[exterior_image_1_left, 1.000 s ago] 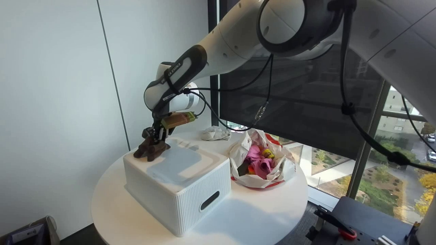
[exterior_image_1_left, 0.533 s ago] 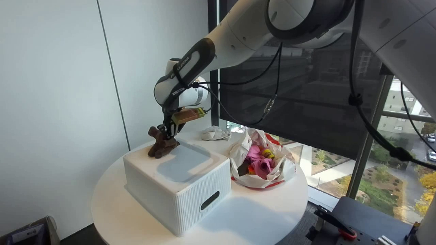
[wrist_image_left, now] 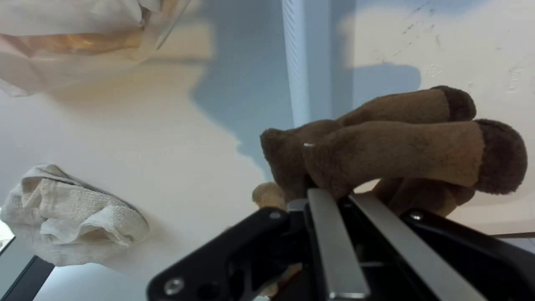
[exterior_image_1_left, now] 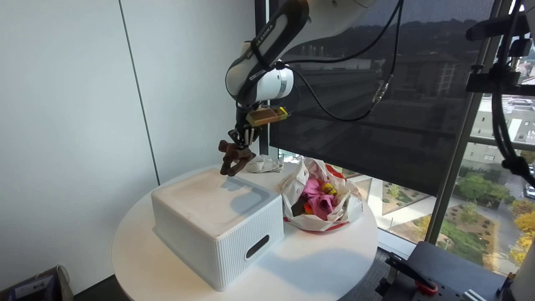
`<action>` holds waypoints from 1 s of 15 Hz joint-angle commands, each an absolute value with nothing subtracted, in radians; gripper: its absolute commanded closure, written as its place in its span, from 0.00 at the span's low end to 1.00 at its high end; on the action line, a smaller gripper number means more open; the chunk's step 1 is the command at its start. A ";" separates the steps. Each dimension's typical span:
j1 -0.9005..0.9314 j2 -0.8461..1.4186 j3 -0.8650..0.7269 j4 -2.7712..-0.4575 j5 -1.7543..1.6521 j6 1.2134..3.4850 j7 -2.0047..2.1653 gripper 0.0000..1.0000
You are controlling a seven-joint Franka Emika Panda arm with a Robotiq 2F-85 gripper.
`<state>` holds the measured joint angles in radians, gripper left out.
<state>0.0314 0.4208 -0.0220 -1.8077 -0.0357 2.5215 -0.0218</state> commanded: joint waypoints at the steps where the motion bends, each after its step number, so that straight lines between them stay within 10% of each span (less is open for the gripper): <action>1: 0.017 0.201 -0.080 -2.048 -0.093 2.546 0.040 0.93; 15: -0.172 0.051 -0.197 -2.420 -0.264 2.551 0.178 0.93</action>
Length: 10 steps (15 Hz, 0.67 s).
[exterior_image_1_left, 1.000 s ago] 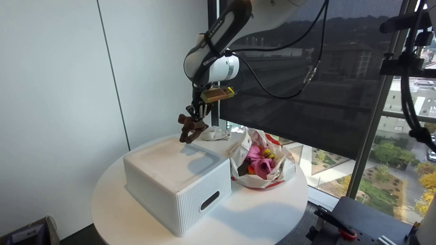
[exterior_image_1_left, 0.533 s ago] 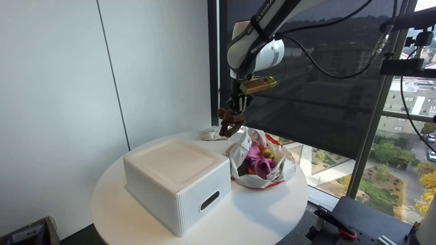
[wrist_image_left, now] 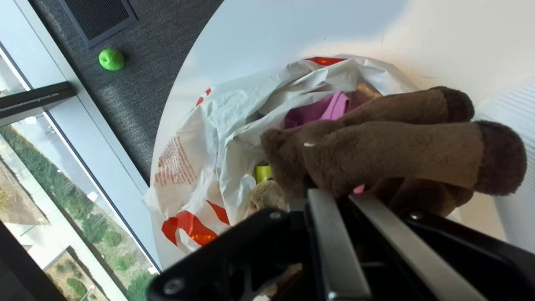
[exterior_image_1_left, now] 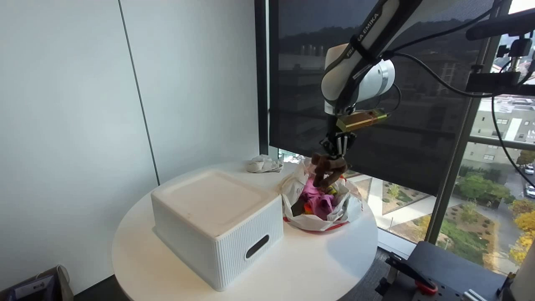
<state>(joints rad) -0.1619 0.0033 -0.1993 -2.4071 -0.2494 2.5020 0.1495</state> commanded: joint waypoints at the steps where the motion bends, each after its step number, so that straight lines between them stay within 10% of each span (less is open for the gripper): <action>1: -0.172 0.087 -0.194 -2.413 -0.256 2.575 0.172 0.93; 10: -0.107 0.384 -0.234 -2.220 -0.273 2.723 0.207 0.93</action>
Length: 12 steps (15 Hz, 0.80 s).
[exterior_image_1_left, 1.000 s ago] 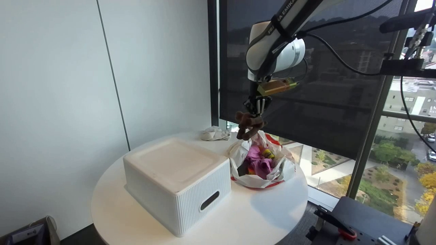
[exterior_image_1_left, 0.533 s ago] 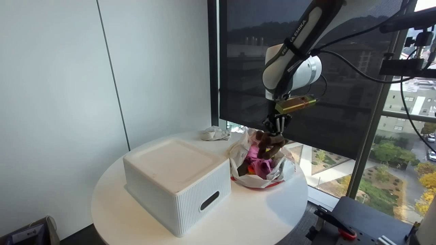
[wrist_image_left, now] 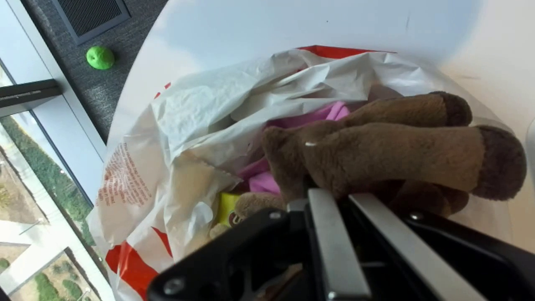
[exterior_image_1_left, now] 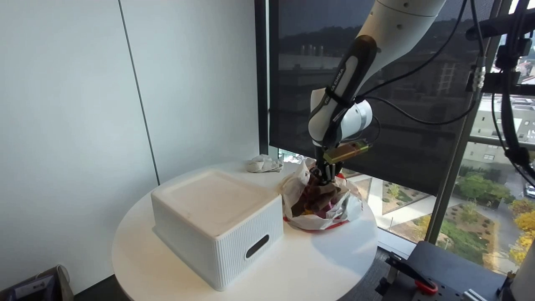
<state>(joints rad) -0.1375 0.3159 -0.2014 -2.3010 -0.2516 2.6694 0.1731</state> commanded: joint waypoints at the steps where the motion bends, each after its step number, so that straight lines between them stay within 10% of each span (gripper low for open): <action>1: -0.102 0.400 -0.246 -2.203 -0.274 2.745 0.208 0.93; 12: -0.049 0.623 -0.341 -2.173 -0.249 2.946 0.180 0.93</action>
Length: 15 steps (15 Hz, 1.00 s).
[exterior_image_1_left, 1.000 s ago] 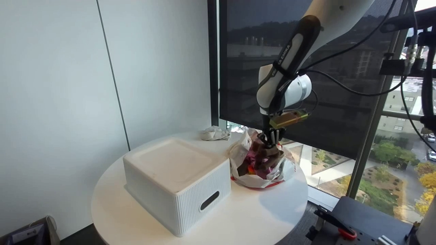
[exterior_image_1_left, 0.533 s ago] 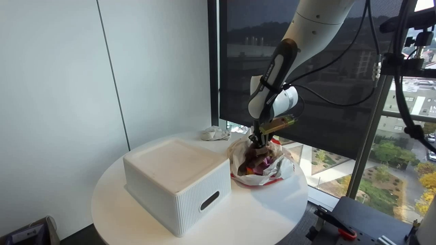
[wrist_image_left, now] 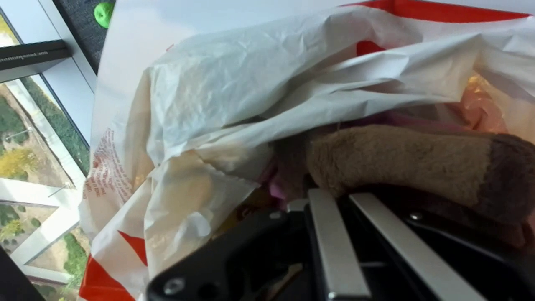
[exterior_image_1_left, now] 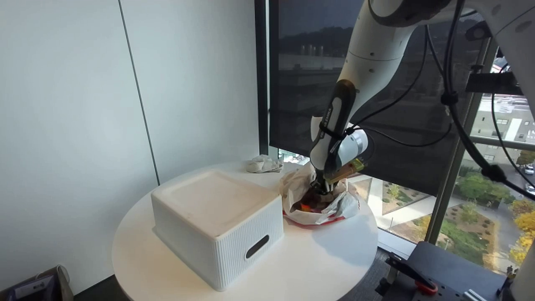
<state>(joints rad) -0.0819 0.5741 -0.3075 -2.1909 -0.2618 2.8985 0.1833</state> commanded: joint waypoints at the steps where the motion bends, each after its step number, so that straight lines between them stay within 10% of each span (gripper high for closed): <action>1: -0.042 0.626 -0.348 -2.175 -0.244 2.954 0.181 0.93; 2: -0.040 0.621 -0.348 -2.178 -0.237 2.964 0.177 0.68; 11: 0.324 0.372 -0.715 -2.276 -0.540 2.827 0.162 0.07; 15: 0.189 0.188 -0.470 -2.381 -0.473 2.765 0.015 0.00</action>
<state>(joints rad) 0.2824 0.3424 -0.6207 -2.2790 -0.5024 2.8049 0.1191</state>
